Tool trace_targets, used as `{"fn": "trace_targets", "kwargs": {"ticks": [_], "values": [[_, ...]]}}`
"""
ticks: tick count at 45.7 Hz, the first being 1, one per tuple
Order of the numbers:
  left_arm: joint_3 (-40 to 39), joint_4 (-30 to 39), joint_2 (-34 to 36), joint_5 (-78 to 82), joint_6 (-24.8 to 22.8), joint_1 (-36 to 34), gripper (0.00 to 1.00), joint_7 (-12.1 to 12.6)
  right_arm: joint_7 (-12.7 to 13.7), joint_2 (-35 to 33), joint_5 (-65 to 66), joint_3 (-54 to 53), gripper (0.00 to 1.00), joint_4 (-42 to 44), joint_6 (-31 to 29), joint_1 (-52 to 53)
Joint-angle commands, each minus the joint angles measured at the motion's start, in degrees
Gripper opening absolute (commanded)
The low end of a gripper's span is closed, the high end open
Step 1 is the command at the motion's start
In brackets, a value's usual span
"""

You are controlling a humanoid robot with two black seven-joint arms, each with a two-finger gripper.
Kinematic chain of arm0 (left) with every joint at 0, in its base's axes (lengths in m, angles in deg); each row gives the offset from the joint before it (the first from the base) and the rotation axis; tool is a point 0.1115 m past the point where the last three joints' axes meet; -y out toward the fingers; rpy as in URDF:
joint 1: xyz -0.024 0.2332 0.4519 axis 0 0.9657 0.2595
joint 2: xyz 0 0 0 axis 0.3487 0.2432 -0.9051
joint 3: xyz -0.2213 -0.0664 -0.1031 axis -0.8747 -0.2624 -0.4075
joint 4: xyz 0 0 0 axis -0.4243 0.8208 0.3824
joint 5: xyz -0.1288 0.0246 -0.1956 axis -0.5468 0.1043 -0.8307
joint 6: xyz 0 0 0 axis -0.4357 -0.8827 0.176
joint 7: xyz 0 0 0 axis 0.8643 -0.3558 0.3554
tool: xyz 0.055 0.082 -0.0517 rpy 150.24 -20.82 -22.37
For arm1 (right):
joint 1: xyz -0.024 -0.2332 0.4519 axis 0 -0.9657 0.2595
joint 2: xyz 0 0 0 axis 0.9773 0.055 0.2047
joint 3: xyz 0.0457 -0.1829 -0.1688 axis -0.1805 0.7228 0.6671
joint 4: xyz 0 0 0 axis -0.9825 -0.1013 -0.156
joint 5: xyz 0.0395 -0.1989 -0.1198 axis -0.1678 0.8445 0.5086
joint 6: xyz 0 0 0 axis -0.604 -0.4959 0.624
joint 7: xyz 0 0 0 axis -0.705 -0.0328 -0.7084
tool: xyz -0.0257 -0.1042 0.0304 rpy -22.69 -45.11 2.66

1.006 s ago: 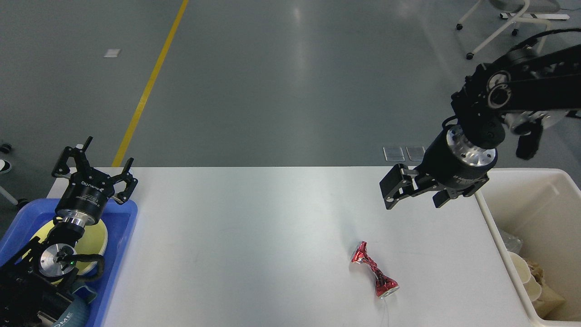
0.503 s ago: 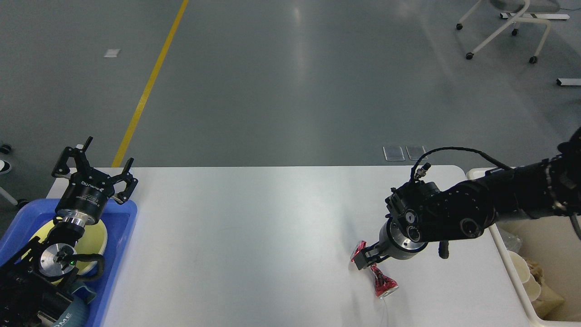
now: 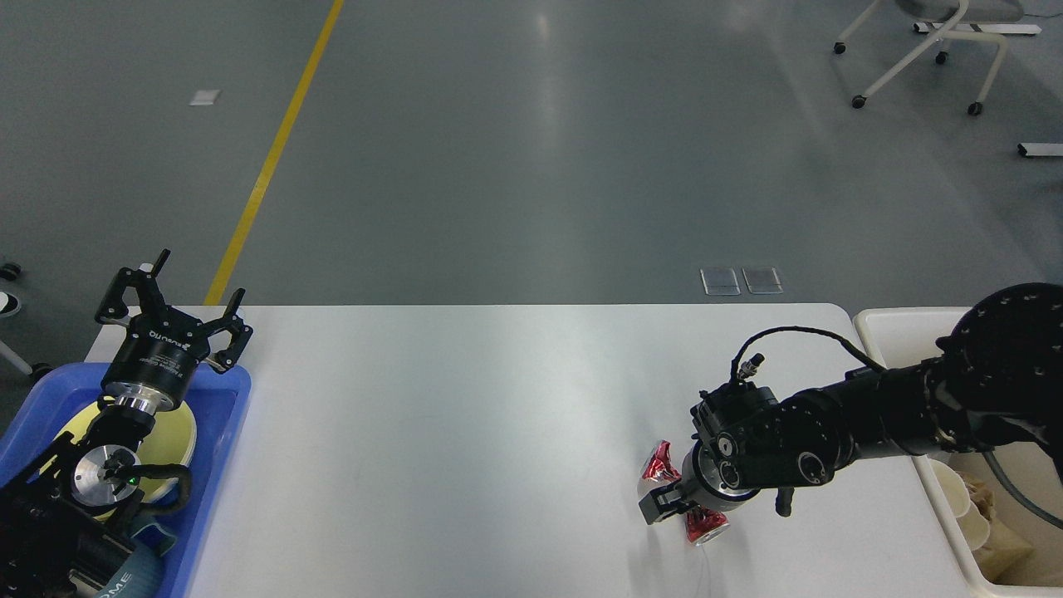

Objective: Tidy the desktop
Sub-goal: 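Lower the right gripper onto the red wrapper and grasp it, then carry the red wrapper with the right gripper into the bin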

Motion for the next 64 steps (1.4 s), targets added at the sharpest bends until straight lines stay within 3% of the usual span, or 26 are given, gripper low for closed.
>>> {"fn": "trace_targets", "kwargs": {"ticks": [1,5,12,21,32,46,56,64], "values": [[-0.1,0.0,0.0,0.0,0.0,0.0,0.96,0.0,0.1,0.1,0.6,0.1,0.93,0.4,1.4,-1.2],[0.0,0.0,0.0,0.0,0.0,0.0,0.96,0.0,0.1,0.6,0.8,0.1,0.93,1.6,1.8,-2.0],[0.0,0.0,0.0,0.0,0.0,0.0,0.96,0.0,0.1,1.1,0.9,0.1,0.83,1.7,2.0,-2.7],[0.0,0.0,0.0,0.0,0.0,0.0,0.96,0.0,0.2,0.7,0.1,0.1,0.35,1.8,2.2,-2.7],[0.0,0.0,0.0,0.0,0.0,0.0,0.96,0.0,0.3,0.4,-0.1,0.4,0.00,1.7,2.1,-2.6],[0.0,0.0,0.0,0.0,0.0,0.0,0.96,0.0,0.4,-0.4,-0.5,0.4,0.00,1.4,2.1,-2.1],[0.0,0.0,0.0,0.0,0.0,0.0,0.96,-0.1,0.0,-2.5,-12.2,0.6,0.00,0.9,1.6,0.9],[0.0,0.0,0.0,0.0,0.0,0.0,0.96,0.0,0.0,-7.3,-14.7,1.1,0.00,-4.8,0.8,7.6]]}}
